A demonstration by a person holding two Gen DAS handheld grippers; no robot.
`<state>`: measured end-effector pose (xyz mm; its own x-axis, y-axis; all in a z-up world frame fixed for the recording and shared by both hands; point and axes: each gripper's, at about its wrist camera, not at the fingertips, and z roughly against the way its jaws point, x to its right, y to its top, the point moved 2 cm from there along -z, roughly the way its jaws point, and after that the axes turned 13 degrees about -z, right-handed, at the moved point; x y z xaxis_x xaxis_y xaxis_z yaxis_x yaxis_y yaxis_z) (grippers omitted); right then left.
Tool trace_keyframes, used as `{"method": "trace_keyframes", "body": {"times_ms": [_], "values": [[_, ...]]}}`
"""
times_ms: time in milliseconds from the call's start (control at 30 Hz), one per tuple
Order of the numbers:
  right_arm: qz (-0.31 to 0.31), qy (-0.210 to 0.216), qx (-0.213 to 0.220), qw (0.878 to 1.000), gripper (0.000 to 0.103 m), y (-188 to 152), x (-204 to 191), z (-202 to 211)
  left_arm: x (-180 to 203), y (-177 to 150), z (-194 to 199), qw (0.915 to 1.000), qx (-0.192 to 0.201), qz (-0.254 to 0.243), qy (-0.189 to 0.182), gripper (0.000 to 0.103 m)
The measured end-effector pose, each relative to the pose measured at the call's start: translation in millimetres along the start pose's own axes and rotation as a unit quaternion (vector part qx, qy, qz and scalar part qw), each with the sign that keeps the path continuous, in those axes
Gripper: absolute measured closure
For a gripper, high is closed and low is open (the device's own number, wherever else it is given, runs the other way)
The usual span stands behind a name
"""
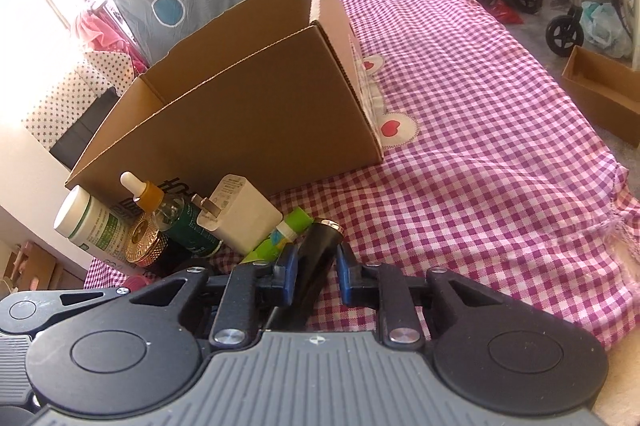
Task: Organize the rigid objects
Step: 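Reach the right gripper to the black cylinder and close on it, then lift the black cylinder with the right gripper and carry it over the box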
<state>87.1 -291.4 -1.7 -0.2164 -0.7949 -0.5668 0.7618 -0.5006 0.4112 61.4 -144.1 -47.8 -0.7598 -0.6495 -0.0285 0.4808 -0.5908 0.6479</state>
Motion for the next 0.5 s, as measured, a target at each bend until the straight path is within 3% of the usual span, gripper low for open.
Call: {"method": "trace_keyframes", "body": {"times_ms": [500], "values": [[-0.05,0.044,-0.022,0.998,0.079,3,16,-1,2,10,-26,0.9988,-0.019,-0.002,0.045,0.071]]}}
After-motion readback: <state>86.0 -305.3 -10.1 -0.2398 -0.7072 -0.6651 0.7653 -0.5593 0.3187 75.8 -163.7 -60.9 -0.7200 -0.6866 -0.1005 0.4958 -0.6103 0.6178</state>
